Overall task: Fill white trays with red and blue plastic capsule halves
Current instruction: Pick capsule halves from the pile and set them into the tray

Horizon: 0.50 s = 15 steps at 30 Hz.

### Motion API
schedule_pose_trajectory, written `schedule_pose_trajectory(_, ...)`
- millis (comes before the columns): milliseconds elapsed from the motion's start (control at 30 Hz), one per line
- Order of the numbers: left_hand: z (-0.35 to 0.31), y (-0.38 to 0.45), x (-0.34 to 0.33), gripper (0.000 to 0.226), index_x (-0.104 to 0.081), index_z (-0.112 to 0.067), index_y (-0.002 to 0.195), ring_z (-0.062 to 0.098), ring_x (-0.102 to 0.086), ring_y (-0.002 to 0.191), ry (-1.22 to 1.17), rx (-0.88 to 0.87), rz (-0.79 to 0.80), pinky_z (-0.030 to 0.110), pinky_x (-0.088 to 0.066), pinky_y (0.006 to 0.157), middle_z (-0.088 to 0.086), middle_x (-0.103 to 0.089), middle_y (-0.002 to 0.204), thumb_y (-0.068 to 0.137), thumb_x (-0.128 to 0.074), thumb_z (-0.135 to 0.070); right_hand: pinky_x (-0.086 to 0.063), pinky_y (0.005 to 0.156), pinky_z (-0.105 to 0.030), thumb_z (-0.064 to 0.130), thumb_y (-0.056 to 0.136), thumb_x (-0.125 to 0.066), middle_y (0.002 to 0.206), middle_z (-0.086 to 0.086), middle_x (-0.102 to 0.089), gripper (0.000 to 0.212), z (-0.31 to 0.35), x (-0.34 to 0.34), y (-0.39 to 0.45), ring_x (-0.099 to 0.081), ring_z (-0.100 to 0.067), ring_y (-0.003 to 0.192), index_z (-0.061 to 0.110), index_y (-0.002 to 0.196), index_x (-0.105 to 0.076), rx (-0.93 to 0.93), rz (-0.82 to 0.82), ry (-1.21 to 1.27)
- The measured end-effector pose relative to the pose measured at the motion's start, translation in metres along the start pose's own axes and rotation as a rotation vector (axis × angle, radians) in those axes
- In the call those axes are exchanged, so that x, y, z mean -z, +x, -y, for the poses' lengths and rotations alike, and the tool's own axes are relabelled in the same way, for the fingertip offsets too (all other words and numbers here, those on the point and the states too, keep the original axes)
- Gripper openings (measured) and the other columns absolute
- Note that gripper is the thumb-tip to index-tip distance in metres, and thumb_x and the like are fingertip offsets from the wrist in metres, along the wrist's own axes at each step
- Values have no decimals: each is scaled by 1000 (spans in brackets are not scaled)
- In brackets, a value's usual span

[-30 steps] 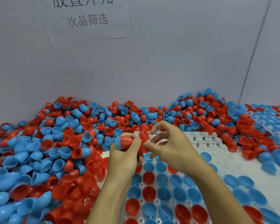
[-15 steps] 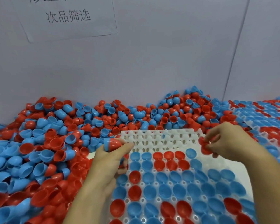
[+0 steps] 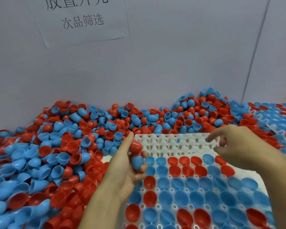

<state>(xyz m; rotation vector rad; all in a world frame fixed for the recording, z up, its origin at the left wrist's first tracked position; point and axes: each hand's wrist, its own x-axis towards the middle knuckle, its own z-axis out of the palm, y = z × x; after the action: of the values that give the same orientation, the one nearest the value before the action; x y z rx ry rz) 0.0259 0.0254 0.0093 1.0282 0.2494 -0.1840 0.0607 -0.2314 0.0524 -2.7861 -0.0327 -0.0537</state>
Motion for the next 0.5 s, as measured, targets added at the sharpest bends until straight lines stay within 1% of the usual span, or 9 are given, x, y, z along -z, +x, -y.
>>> schedule_pose_trajectory(33, 1, 0, -1, 42, -61, -17, 86, 13, -43, 47, 41, -12, 2, 20, -28, 34, 5, -56, 73, 82, -66, -58, -55, 54, -19, 23, 91, -69, 89, 14, -66, 22, 17, -2, -3, -66, -13, 73, 41, 104, -66, 120, -74, 127)
schedule_pose_trajectory(67, 1, 1, -2, 46, -62, -16, 88, 13, -42, 45, 99, -30, -2, 20, -28, 35, 5, -57, 72, 82, -64, -62, -57, 56, -20, 30, 90, -69, 81, 14, -65, 19, 38, -6, -8, -67, -13, 71, 45, 102, -65, 241, -95, 290)
schedule_pose_trajectory(100, 2, 2, -3, 51, -63, -16, 86, 13, -41, 44, 176, -56, -13, 20, -27, 37, 4, -57, 70, 83, -61, -67, -58, 63, -20, 37, 89, -69, 81, 13, -66, 17, 59, -12, -14, -68, -9, 74, 45, 103, -66, 348, -62, 440)
schedule_pose_trajectory(133, 4, 3, -4, 56, -67, -16, 83, 12, -40, 43, 256, -86, -26, 20, -26, 39, 3, -56, 66, 84, -56, -72, -59, 70, -21, 41, 87, -70, 86, 14, -67, 19, 78, -20, -18, -67, -4, 78, 45, 106, -67, 429, -4, 538)
schedule_pose_trajectory(200, 6, 3, -4, 71, -76, -18, 83, 13, -40, 43, 370, -125, -45, 20, -26, 41, 2, -53, 58, 84, -43, -80, -57, 76, -21, 42, 87, -71, 93, 16, -67, 24, 100, -39, -21, -66, -1, 82, 43, 111, -69, 512, 62, 590)
schedule_pose_trajectory(267, 8, 4, -2, 78, -78, -17, 94, 14, -43, 45, 399, -125, -40, 20, -26, 41, 3, -54, 59, 87, -34, -81, -55, 77, -19, 32, 87, -74, 92, 14, -67, 23, 104, -50, -18, -66, -4, 80, 37, 110, -72, 506, 27, 615)
schedule_pose_trajectory(333, 8, 5, -1, 66, -75, -16, 99, 13, -46, 48, 386, -123, -1, 20, -26, 40, 4, -58, 70, 94, -39, -72, -53, 76, -16, 24, 87, -76, 92, 13, -69, 23, 98, -53, -12, -67, -4, 81, 33, 108, -75, 455, -3, 669)
schedule_pose_trajectory(433, 8, 5, -2, 31, -72, -20, 89, 13, -48, 51, 335, -156, 49, 20, -27, 39, 6, -57, 78, 98, -56, -45, -55, 74, -17, 15, 89, -72, 99, 10, -72, 26, 85, -51, -6, -69, -3, 89, 31, 110, -73, 412, 21, 807)
schedule_pose_trajectory(500, 8, 6, -3, 23, -72, -16, 101, 13, -47, 53, 259, -181, 67, 20, -28, 38, 9, -53, 81, 99, -57, -33, -55, 72, -19, 10, 93, -66, 102, 8, -73, 27, 81, -49, -5, -70, -5, 91, 30, 110, -73, 419, 48, 898)
